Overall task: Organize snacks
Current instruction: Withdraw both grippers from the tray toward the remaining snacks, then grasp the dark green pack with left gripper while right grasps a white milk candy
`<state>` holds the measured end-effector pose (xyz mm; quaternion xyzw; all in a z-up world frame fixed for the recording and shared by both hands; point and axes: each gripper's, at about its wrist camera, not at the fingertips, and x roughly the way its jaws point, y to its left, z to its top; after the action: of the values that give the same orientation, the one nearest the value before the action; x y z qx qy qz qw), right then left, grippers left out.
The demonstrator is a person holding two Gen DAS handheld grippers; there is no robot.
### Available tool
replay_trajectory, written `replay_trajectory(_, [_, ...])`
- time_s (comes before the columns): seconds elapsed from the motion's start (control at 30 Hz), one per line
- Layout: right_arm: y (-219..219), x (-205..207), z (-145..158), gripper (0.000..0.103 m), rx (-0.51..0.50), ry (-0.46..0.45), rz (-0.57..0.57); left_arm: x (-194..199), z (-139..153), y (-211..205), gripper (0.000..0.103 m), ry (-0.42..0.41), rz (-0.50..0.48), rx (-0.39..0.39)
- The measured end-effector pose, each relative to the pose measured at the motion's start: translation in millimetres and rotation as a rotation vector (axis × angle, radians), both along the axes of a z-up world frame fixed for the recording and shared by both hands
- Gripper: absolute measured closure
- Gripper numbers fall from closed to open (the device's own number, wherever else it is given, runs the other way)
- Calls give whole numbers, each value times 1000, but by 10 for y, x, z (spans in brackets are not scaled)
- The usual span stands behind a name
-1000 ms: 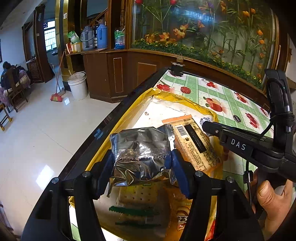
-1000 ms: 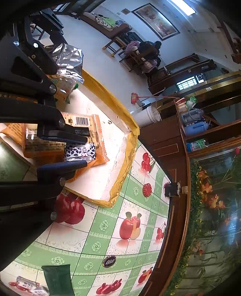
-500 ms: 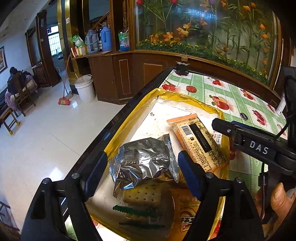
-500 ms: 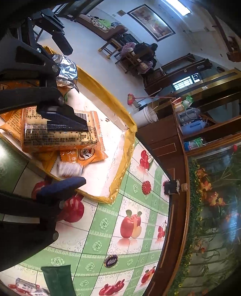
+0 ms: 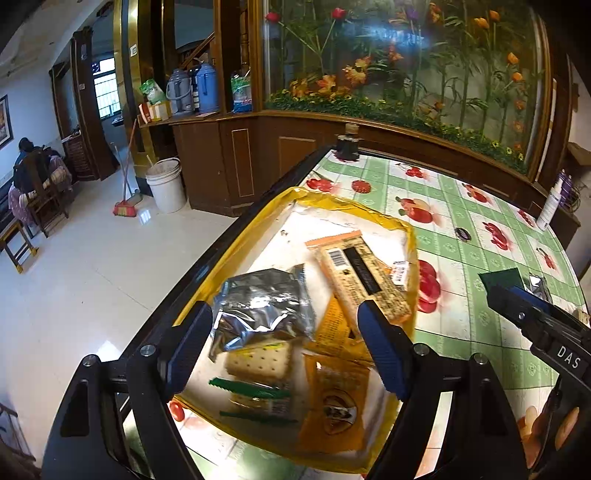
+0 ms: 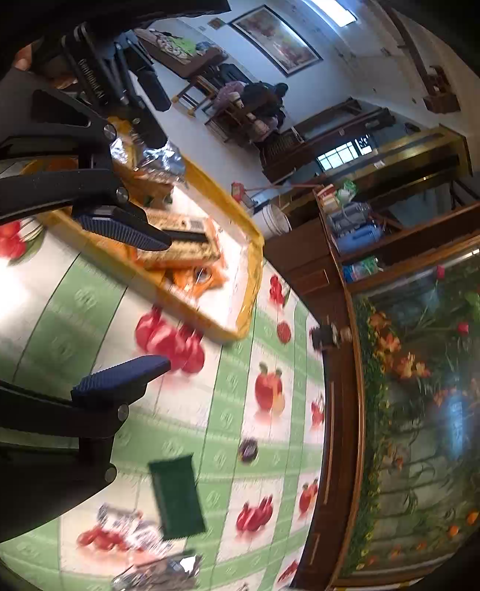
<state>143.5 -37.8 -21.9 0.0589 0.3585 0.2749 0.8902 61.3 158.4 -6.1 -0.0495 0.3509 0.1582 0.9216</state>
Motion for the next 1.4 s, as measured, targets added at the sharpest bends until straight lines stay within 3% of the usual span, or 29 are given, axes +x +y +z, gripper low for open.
replay_trajectory(0.37, [-767, -180, -108, 42, 25, 27, -143, -85, 91, -369, 22, -11, -49, 42])
replay_trajectory(0.6, [-1087, -297, -155, 41, 32, 33, -190, -106, 87, -510, 22, -1, -73, 31])
replay_trajectory(0.93, [-1521, -340, -319, 40, 4, 59, -256, 32, -16, -952, 22, 56, -192, -9])
replay_trajectory(1.2, [-1640, -216, -394, 42, -25, 73, -248, 238, -133, -1337, 22, 105, -269, -15])
replay_trajectory(1.4, [-1423, 49, -455, 52, -54, 99, -192, 544, -183, -1579, 22, 121, -351, 44])
